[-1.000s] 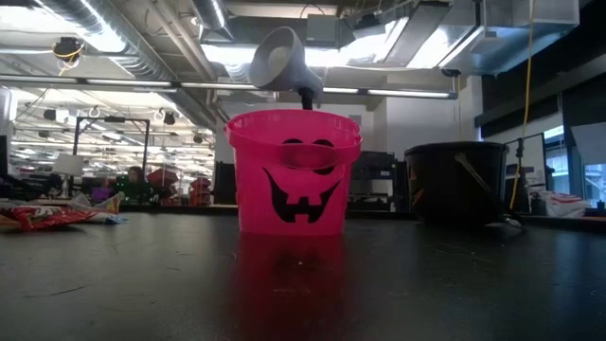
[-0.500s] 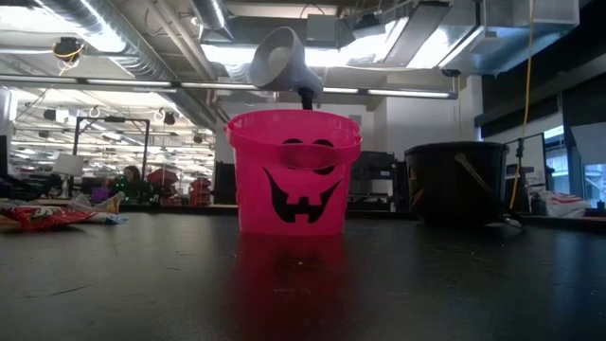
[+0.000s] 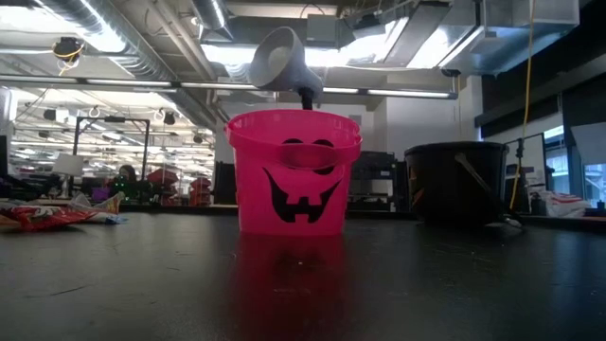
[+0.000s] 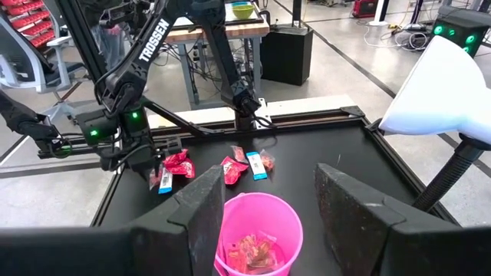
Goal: Sort candy
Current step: Put the orange gummy into the pink bucket
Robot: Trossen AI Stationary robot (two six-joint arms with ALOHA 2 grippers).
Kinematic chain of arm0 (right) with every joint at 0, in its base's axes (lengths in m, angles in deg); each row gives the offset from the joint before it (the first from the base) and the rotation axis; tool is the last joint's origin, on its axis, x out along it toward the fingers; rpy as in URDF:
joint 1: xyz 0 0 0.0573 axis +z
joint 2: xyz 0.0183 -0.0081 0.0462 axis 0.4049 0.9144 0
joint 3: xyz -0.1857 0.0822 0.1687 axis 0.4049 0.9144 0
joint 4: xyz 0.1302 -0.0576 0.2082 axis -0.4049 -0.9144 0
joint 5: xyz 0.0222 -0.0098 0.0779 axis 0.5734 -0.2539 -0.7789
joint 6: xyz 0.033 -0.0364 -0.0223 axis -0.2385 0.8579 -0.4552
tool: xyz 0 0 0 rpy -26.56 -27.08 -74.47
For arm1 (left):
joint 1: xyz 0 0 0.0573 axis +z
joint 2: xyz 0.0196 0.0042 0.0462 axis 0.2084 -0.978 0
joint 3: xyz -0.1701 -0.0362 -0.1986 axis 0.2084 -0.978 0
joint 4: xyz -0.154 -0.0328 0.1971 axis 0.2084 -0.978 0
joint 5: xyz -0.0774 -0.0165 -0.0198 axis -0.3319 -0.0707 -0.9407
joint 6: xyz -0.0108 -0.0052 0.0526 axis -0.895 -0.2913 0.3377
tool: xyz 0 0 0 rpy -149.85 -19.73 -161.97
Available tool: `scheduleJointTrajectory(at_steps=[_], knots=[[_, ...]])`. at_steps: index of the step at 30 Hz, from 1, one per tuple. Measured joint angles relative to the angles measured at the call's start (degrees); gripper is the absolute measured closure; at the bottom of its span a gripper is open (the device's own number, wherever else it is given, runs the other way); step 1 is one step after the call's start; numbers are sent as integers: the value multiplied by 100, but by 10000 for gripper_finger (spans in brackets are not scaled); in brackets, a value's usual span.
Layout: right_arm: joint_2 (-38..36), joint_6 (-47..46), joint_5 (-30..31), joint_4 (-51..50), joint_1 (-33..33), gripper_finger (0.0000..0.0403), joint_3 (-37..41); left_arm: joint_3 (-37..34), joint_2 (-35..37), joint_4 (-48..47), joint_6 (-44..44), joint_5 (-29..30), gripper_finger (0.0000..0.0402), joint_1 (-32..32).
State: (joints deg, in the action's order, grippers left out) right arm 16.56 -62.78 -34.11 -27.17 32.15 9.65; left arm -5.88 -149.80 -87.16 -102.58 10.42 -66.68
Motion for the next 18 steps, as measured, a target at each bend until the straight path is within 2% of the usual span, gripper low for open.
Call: scheduleJointTrajectory(at_steps=[5,11,18], knots=[[0,0,2,0,-1,205,0,0,-106,-2,45,25,313,0],[0,0,2,0,1,205,0,0,-95,67,43,-4,392,0],[0,-130,2,2,1,205,0,90,140,339,324,288,401,0]])
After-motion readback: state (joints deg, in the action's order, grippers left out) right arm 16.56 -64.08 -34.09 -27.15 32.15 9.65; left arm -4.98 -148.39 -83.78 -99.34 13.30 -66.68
